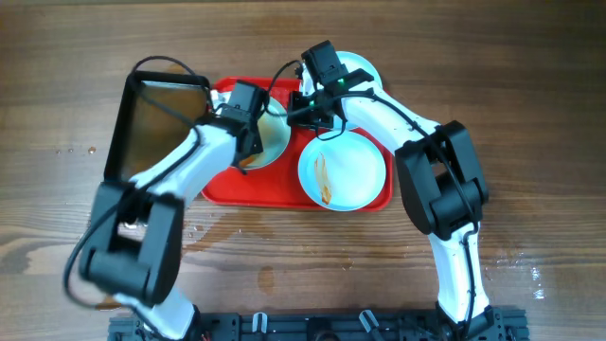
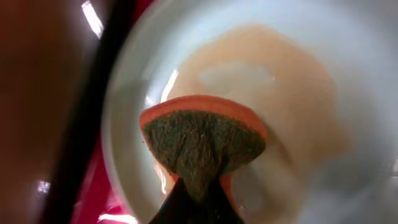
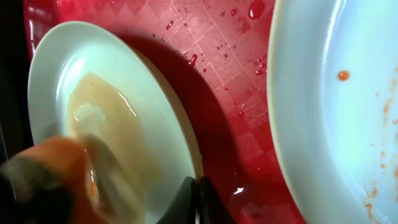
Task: Clean dirty plates on tray and stack at the side
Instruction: 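Scrub the left plate with the sponge while the right gripper holds it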
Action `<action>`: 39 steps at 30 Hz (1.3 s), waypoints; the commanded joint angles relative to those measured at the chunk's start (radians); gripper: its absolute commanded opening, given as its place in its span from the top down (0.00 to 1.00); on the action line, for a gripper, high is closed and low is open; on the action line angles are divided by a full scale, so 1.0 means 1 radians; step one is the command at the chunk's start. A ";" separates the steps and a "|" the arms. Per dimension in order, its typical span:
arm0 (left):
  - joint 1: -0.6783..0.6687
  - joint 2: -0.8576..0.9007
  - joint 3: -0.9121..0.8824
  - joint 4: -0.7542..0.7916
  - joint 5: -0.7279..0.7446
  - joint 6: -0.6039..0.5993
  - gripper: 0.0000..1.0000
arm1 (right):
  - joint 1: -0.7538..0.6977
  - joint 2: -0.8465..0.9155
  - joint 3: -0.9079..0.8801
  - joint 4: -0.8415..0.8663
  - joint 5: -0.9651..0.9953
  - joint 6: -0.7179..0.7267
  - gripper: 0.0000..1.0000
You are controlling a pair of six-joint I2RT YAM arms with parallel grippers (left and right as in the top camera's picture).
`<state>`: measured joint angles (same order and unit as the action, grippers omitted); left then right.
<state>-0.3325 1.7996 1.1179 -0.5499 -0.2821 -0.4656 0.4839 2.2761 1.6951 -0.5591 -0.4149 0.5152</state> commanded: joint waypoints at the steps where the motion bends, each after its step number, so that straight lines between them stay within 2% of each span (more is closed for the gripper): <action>1: 0.045 -0.126 0.005 -0.032 0.035 -0.115 0.96 | -0.003 0.025 0.012 0.013 -0.035 -0.017 0.96; 4: 0.063 -0.119 -0.004 -0.072 0.069 -0.276 0.96 | -0.003 0.025 0.012 0.013 -0.035 -0.016 0.96; 11: 0.042 -0.047 -0.078 -0.051 0.050 -0.608 0.96 | -0.003 0.025 0.012 0.013 -0.035 -0.015 0.96; 13: 0.040 -0.015 -0.090 -0.019 0.031 -0.647 0.96 | -0.003 0.025 0.012 0.014 -0.035 -0.015 0.96; 20: 0.030 0.082 -0.095 0.168 0.031 -0.637 0.96 | -0.003 0.025 0.012 0.016 -0.035 -0.015 0.96; 25: 0.018 0.094 -0.094 0.264 0.031 -0.504 0.96 | -0.003 0.025 0.012 0.017 -0.034 -0.015 0.96; 28: 0.018 0.095 -0.094 0.240 0.029 -0.504 0.96 | -0.003 0.025 0.012 0.017 -0.034 -0.015 0.96; 31: 0.018 0.095 -0.094 0.147 0.035 -0.542 0.96 | -0.003 0.025 0.012 0.017 -0.034 -0.015 0.96; 34: 0.015 0.094 -0.094 0.085 0.159 -0.541 0.96 | -0.003 0.025 0.012 0.016 -0.034 -0.016 0.96; 36: 0.016 0.094 -0.094 0.103 0.327 -0.414 0.96 | -0.003 0.025 0.012 0.016 -0.034 -0.017 0.96; 38: 0.016 0.094 -0.094 0.157 0.415 -0.263 0.96 | -0.003 0.025 0.012 0.015 -0.035 -0.017 0.96; 39: 0.016 0.094 -0.094 0.173 0.417 -0.241 0.96 | -0.003 0.025 0.012 0.013 -0.035 -0.018 0.96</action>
<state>-0.2993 1.8530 1.0554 -0.4088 -0.1200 -0.8993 0.4683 2.2761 1.6951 -0.5488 -0.4175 0.5106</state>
